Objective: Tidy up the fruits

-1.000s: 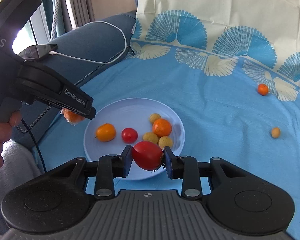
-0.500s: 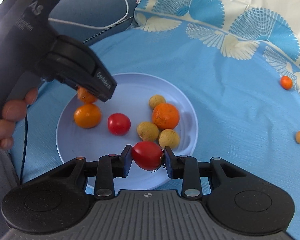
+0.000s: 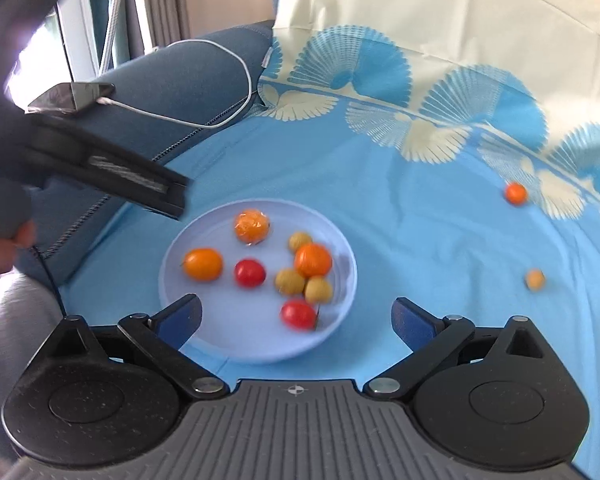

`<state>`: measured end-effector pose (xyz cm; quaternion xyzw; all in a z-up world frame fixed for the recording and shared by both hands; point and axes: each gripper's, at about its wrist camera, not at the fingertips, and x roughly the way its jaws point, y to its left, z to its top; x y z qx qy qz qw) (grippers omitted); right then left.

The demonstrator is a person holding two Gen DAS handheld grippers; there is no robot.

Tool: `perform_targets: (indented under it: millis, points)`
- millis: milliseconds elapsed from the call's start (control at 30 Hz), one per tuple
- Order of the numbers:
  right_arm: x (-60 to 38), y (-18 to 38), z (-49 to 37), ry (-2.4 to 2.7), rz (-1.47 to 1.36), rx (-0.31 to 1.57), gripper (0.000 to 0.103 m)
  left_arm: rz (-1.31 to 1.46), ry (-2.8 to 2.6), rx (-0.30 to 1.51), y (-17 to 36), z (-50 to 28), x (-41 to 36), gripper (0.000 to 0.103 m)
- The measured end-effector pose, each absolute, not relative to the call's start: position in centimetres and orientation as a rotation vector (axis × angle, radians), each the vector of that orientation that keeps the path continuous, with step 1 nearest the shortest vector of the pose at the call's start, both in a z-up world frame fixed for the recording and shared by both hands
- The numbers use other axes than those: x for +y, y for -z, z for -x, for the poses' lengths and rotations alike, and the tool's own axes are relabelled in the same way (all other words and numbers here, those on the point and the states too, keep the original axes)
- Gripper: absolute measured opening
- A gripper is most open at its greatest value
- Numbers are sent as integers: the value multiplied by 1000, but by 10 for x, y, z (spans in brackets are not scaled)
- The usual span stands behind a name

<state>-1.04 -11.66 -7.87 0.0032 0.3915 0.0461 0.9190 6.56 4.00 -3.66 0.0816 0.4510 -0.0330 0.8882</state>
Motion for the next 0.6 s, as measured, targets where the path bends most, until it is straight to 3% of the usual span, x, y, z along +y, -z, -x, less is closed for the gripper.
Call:
perform_targets:
  millis: [600]
  points:
    - [-105, 14, 151, 3, 18, 584, 102, -145, 125, 778, -16, 65, 50, 103]
